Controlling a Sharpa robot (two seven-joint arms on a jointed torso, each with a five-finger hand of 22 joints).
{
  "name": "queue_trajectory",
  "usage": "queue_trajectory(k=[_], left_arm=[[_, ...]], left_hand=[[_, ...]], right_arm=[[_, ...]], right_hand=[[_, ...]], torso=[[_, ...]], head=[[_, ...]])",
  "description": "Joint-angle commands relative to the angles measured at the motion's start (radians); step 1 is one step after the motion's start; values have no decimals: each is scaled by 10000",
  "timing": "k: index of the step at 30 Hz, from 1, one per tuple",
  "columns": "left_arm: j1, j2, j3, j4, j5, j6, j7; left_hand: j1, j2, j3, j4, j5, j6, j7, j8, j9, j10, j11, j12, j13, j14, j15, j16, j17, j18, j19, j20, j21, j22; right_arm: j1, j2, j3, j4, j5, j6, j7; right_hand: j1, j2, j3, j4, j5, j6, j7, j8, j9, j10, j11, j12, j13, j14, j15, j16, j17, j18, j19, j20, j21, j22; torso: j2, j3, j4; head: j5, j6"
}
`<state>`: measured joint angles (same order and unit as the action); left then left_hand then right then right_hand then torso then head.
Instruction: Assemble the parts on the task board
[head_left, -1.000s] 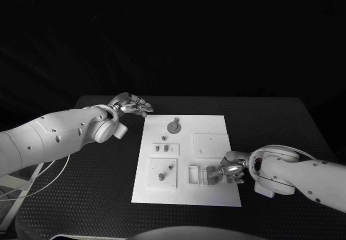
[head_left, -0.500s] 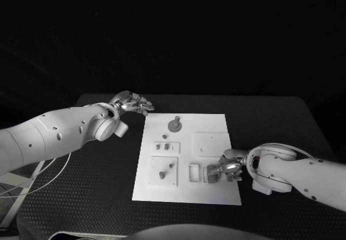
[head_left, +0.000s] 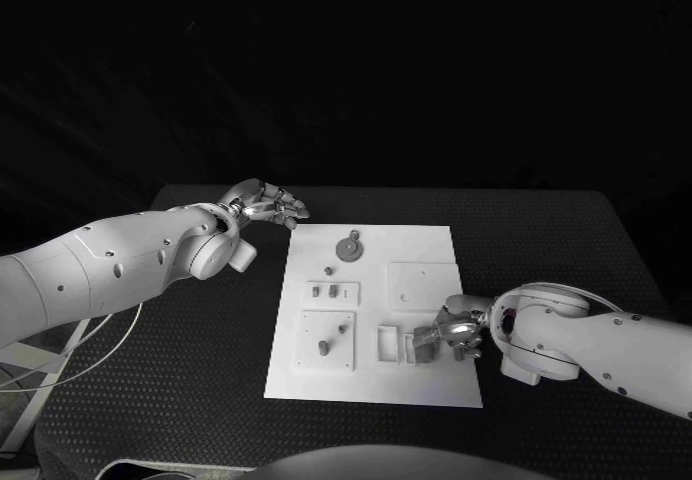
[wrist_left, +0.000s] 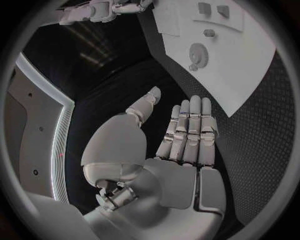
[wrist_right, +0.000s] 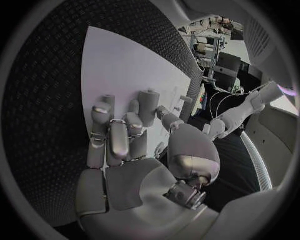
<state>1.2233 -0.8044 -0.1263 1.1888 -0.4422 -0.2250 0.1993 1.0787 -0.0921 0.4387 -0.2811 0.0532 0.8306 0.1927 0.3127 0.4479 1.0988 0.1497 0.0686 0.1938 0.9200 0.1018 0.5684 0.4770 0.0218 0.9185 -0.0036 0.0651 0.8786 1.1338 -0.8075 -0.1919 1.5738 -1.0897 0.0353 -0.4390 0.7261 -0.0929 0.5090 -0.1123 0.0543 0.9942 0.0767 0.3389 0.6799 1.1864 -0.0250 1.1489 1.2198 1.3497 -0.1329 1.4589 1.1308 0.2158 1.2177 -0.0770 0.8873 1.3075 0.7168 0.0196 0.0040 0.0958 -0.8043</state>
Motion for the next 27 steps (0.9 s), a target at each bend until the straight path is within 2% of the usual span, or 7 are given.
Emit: queue_trajectory(k=[1,4,7,9,11,18,27], left_arm=[[4,5,6,33,67,113,129],[4,3,6,34,67,114,127],[4,-4,6,36,67,109,124],[5,-9,6,35,67,107,124],[5,-13,6,32,67,104,124],[5,-13,6,27,67,113,125],[4,-15,6,26,67,119,126]], left_hand=[[-107,-11,-68,2,6,-62,-19,42,-9,10,11,16,-9,36,8,-52,12,-38,-23,68,46,-16],[-108,-8,-67,1,6,-62,-19,42,-10,10,11,15,-9,36,8,-55,14,-38,-24,68,46,-17],[-108,-7,-65,0,6,-63,-19,42,-10,10,11,16,-9,36,8,-56,16,-37,-24,67,46,-18],[-107,-5,-64,-1,7,-63,-19,43,-11,10,11,16,-9,37,7,-58,18,-37,-24,67,46,-18],[-107,-4,-63,-2,7,-62,-19,43,-11,10,11,15,-9,37,7,-59,20,-37,-24,67,46,-19],[-109,-2,-61,-4,9,-62,-20,45,-12,10,10,15,-10,38,7,-63,26,-36,-24,67,47,-21],[-110,0,-57,-6,10,-61,-20,46,-14,10,10,15,-10,39,7,-69,33,-36,-25,67,48,-23]], right_arm=[[-89,78,-59,-48,-116,53,-151],[-89,82,-59,-58,-121,11,-189],[-89,60,-60,-71,-111,-98,-235],[-88,41,-60,-77,-37,-154,-236],[-88,30,-59,-64,113,-245,-235],[-86,-74,-55,114,646,-477,-179],[41,-292,23,467,948,-638,-110]], right_hand=[[81,197,7,-301,-48,29,80,-389,-77,-63,-19,-35,-27,-64,4,63,-21,460,-59,-1,77,197],[121,511,-10,-833,-44,83,87,-430,-70,-55,-19,-31,-47,-61,10,69,-35,460,-65,35,100,189],[210,794,57,-1201,-46,124,77,-453,-62,-55,-21,-38,-69,-60,5,71,-51,460,-62,45,111,184],[178,1114,65,-1555,-46,187,69,-463,-49,-69,-28,-66,-110,-73,2,67,-85,460,-63,75,121,179],[134,1254,75,-1740,-48,223,61,-475,-42,-73,-33,-87,-140,-75,-3,66,-100,460,-63,90,121,174],[213,1469,135,-1808,-47,284,41,-478,-25,-38,-53,-75,-153,-73,-20,70,-117,460,-60,90,132,176],[192,1463,102,-1800,-49,306,37,-482,-18,-30,-58,-80,-166,-79,-26,67,-135,460,-64,98,138,179]], torso=[[-3,-5,-1],[1,-4,1],[-1,-5,-2],[-3,-7,-1],[-2,-7,2],[6,7,3],[3,2,2]], head=[[0,-5],[-6,-13],[-4,-21],[-4,-24],[-4,-29],[11,-42],[15,-45]])
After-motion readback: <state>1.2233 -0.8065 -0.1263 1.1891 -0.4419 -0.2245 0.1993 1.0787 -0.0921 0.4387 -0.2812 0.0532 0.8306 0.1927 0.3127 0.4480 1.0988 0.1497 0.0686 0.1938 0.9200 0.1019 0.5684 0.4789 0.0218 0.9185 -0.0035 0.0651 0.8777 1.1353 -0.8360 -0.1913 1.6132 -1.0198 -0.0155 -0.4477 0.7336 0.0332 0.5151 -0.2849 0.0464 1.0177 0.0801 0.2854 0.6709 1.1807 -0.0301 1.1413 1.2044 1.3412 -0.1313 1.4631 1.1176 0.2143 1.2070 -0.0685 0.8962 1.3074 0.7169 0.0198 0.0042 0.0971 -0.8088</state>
